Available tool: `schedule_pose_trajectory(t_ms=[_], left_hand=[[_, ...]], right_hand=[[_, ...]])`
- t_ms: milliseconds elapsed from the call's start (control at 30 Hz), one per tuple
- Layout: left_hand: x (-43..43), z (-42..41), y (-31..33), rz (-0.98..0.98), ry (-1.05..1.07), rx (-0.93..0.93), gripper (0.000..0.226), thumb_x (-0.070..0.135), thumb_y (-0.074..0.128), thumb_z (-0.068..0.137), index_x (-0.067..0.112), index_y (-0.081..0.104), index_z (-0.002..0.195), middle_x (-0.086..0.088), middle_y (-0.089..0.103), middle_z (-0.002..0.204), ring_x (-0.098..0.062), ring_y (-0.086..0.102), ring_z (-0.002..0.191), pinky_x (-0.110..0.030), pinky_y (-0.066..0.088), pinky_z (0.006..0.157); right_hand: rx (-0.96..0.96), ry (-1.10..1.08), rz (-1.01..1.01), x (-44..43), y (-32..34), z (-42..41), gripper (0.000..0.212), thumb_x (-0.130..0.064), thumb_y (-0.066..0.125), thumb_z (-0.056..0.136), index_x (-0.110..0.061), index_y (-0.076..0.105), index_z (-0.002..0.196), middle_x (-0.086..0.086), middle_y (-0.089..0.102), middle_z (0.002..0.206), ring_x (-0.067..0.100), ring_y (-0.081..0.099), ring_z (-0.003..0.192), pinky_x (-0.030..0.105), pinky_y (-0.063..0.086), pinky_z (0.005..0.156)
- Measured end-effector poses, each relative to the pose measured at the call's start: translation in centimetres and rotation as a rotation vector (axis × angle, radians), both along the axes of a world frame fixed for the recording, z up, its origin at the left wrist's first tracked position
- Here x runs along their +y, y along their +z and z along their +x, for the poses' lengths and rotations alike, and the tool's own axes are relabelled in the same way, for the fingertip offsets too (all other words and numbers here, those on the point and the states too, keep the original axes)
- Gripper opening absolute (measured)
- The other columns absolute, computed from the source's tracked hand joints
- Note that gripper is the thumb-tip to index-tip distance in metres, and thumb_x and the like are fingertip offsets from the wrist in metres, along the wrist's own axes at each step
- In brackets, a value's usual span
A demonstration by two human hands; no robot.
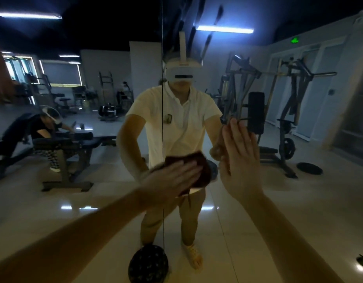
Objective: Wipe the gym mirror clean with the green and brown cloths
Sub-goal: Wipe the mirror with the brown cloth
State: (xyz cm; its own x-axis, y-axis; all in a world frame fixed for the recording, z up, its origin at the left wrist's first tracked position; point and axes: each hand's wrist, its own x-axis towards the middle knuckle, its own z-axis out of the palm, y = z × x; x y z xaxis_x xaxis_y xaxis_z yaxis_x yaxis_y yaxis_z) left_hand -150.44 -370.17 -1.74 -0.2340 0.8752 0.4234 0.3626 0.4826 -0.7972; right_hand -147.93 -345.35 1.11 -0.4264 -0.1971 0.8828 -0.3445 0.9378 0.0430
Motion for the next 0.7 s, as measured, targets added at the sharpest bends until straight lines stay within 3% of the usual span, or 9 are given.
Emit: schedule_pose_trajectory(t_ms=[67, 167, 233, 300, 367, 433, 500, 567, 700], left_hand=[[0.7, -0.6, 7.0, 0.231, -0.108, 0.084, 0.054, 0.019, 0.043, 0.098, 0.002, 0.04, 0.149, -0.02, 0.053, 0.15, -0.035, 0.049, 0.141, -0.049, 0.021, 0.123], [1.5, -2.2, 15.0, 0.715, -0.127, 0.118, 0.046, 0.022, 0.038, 0.109, 0.001, 0.04, 0.151, -0.026, 0.039, 0.159, -0.041, 0.03, 0.151, -0.053, 0.018, 0.128], [2.8, -2.0, 16.7, 0.871, -0.127, 0.108, 0.054, 0.029, 0.037, 0.112, -0.001, 0.033, 0.157, -0.025, 0.027, 0.165, -0.041, 0.02, 0.155, -0.054, 0.015, 0.128], [4.4, -1.7, 13.9, 0.772, -0.052, 0.085, 0.066, 0.035, 0.042, 0.111, 0.001, 0.013, 0.16, -0.024, 0.014, 0.167, -0.04, 0.011, 0.158, -0.053, 0.009, 0.129], [5.1, -1.3, 8.6, 0.475, 0.038, 0.074, 0.078, 0.038, 0.048, 0.107, 0.0, 0.0, 0.155, -0.025, 0.011, 0.166, -0.042, 0.007, 0.157, -0.054, -0.001, 0.129], [4.4, -0.9, 3.7, 0.187, 0.07, 0.015, 0.08, 0.037, 0.05, 0.102, 0.0, 0.004, 0.155, -0.023, 0.011, 0.167, -0.043, 0.006, 0.157, -0.056, -0.011, 0.126], [3.1, -1.2, 2.4, 0.057, 0.071, 0.006, 0.078, 0.031, 0.048, 0.099, 0.002, 0.004, 0.157, -0.02, 0.002, 0.167, -0.043, -0.005, 0.157, -0.053, -0.014, 0.126], [2.9, -1.7, 4.9, 0.067, 0.058, 0.043, 0.079, 0.026, 0.047, 0.098, 0.004, -0.001, 0.157, -0.021, -0.003, 0.166, -0.042, -0.017, 0.155, -0.053, -0.01, 0.127], [3.4, -2.3, 17.3, 0.278, 0.046, 0.232, 0.066, 0.024, 0.045, 0.101, -0.003, 0.012, 0.151, -0.027, 0.013, 0.163, -0.044, 0.007, 0.155, -0.058, 0.013, 0.127]], right_hand=[[0.006, 0.015, 0.004, 0.2, -0.1, -0.3, 0.07, -0.021, 0.047, 0.099, -0.008, 0.022, 0.163, 0.013, 0.011, 0.172, 0.03, 0.006, 0.16, 0.055, 0.008, 0.128], [0.011, 0.032, -0.009, 0.2, -0.2, -0.5, 0.074, -0.016, 0.052, 0.096, -0.009, 0.022, 0.163, 0.011, 0.012, 0.172, 0.03, 0.008, 0.159, 0.059, 0.015, 0.126], [0.011, 0.043, -0.017, 0.1, 0.0, -0.3, 0.075, -0.012, 0.052, 0.094, -0.011, 0.022, 0.163, 0.01, 0.013, 0.172, 0.028, 0.009, 0.159, 0.059, 0.017, 0.125], [0.018, 0.068, -0.035, 0.4, 0.3, -0.1, 0.071, -0.012, 0.046, 0.095, -0.013, 0.025, 0.163, 0.008, 0.019, 0.171, 0.026, 0.015, 0.159, 0.054, 0.016, 0.127], [0.023, 0.106, -0.075, 0.9, 1.1, 0.3, 0.065, -0.016, 0.039, 0.095, -0.014, 0.031, 0.16, 0.006, 0.027, 0.168, 0.026, 0.027, 0.155, 0.047, 0.018, 0.127], [0.039, 0.117, -0.086, 1.2, 2.5, 0.6, 0.06, -0.022, 0.037, 0.097, -0.014, 0.037, 0.156, 0.006, 0.033, 0.165, 0.027, 0.034, 0.151, 0.047, 0.024, 0.124], [0.059, 0.084, -0.068, 1.6, 4.9, 0.3, 0.06, -0.026, 0.035, 0.099, -0.012, 0.037, 0.157, 0.008, 0.031, 0.167, 0.028, 0.029, 0.154, 0.052, 0.027, 0.123], [0.113, -0.003, -0.065, 2.3, 8.0, -0.6, 0.062, -0.029, 0.033, 0.1, -0.01, 0.033, 0.159, 0.012, 0.026, 0.169, 0.03, 0.023, 0.156, 0.058, 0.027, 0.123], [0.192, -0.142, -0.083, 3.1, 11.3, -2.9, 0.066, -0.033, 0.041, 0.102, -0.007, 0.026, 0.161, 0.019, 0.024, 0.168, 0.035, 0.021, 0.156, 0.062, 0.027, 0.121]])
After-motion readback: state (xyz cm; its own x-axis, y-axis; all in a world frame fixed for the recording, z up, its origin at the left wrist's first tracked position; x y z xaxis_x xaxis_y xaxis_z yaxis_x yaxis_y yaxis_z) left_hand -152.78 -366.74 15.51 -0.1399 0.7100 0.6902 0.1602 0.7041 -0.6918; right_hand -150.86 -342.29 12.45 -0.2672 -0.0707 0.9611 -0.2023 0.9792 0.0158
